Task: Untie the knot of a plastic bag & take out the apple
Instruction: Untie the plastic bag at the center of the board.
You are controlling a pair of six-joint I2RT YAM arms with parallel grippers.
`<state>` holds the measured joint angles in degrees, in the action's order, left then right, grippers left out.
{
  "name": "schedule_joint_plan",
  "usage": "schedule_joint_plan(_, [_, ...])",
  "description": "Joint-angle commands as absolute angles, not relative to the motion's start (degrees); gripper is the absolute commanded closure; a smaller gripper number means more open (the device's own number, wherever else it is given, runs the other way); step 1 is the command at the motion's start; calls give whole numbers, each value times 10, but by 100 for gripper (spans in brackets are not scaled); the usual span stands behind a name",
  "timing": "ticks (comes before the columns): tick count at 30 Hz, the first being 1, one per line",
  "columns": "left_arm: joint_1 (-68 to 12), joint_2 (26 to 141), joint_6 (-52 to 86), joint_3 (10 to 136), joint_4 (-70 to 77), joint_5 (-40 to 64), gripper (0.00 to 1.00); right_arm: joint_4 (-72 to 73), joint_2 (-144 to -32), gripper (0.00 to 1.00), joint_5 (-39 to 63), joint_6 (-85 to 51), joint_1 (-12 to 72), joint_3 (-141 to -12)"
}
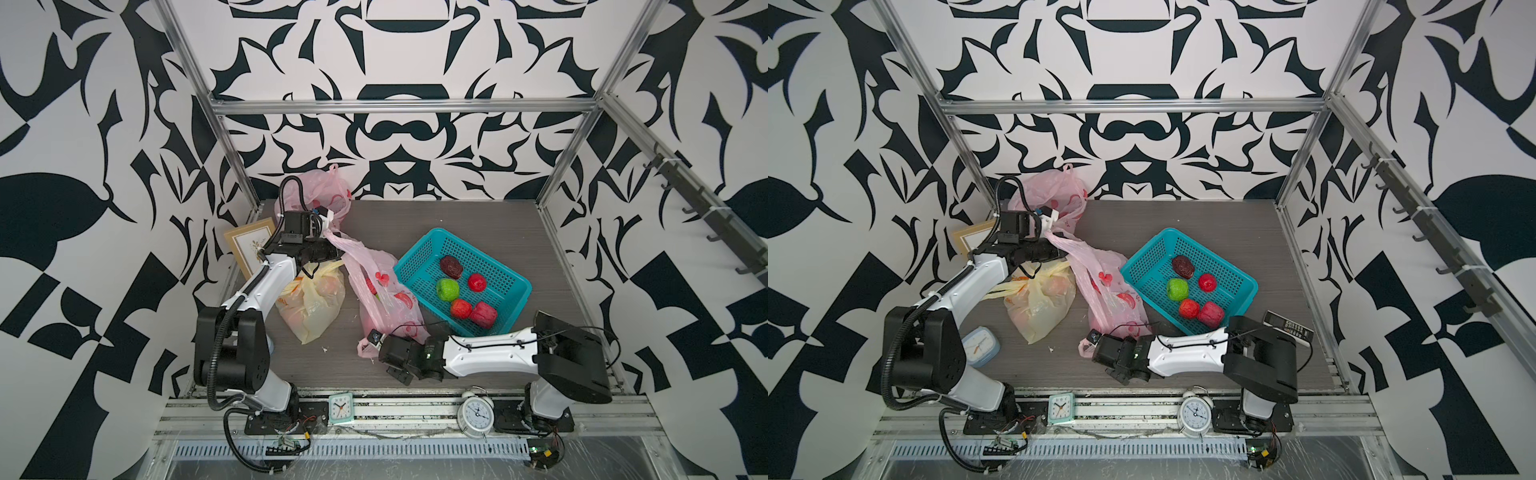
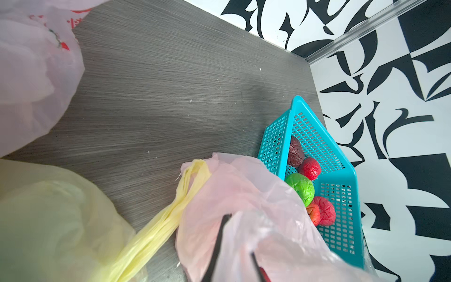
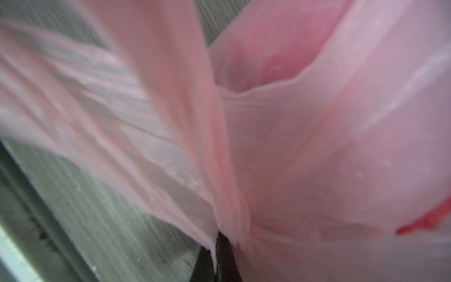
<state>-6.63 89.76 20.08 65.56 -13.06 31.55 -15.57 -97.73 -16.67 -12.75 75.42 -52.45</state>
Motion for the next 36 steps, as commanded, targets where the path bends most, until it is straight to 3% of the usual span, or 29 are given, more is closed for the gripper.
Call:
schedule_joint_plan(1, [-44,914,207,688,-94,326,100,-220,-997,93,-213,-111,777,-538])
schedule_joint_plan(4, [-43,924,202,696,-101,337,100,-204,-971,80,-189,-92,784,-535])
schedule_joint_plan(8, [-43,924,197,691,-110,352,100,-105,-839,51,-24,-77,775,-502])
schedule_joint_plan(11, [-44,912,192,680,-113,354,100,-75,-740,46,81,-93,730,-507])
schedule_joint_plan(15, [-45,892,187,667,-124,356,67,-33,-656,39,165,-116,669,-503])
schedule_joint_plan(19, [-44,865,172,660,-150,351,42,-26,-651,38,178,-142,624,-520])
schedule_joint_plan(22, [-44,835,160,657,-181,347,36,-46,-680,50,140,-148,605,-550])
schedule_joint_plan(28, [-66,712,149,622,-238,265,38,-83,-775,75,75,-138,597,-642])
schedule_joint_plan(36, [-173,582,241,540,-197,250,53,-99,-864,79,-51,-198,589,-689])
